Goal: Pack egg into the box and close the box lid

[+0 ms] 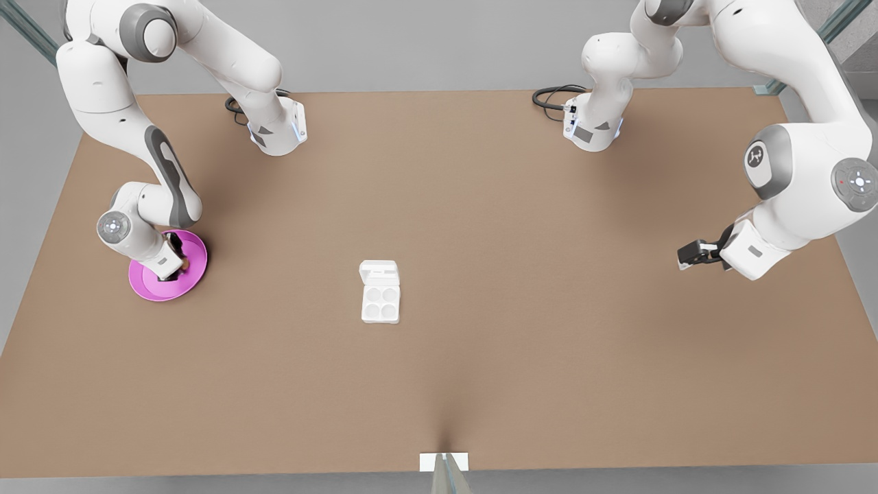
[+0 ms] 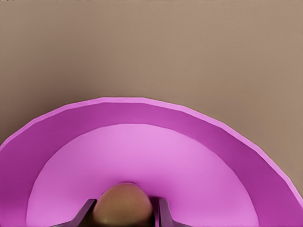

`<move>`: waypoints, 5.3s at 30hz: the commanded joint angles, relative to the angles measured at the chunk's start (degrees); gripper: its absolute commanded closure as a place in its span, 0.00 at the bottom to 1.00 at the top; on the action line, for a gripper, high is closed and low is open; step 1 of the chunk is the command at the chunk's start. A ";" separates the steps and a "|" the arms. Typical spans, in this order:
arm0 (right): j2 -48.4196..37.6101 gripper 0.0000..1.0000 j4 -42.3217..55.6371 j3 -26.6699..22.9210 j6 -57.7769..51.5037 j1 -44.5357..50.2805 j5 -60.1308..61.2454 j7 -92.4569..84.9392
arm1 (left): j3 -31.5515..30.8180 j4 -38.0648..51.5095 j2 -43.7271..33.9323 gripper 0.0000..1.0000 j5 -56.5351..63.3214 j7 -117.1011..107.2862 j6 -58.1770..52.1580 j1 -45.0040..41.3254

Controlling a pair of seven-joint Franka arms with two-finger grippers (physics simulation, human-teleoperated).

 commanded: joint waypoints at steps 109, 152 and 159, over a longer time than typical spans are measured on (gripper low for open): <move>-3.11 0.00 45.26 -0.09 -45.09 25.76 17.31 102.39 | -39.46 12.14 37.43 0.76 14.51 -78.98 28.65 -26.19; -2.32 0.00 45.70 -0.09 -44.91 25.76 19.42 102.39 | -34.80 19.61 45.17 0.76 19.96 -62.81 37.00 -29.00; -2.23 0.00 46.06 -0.09 -45.00 25.67 20.30 102.39 | -34.80 20.67 46.14 0.76 19.96 -62.37 38.06 -29.36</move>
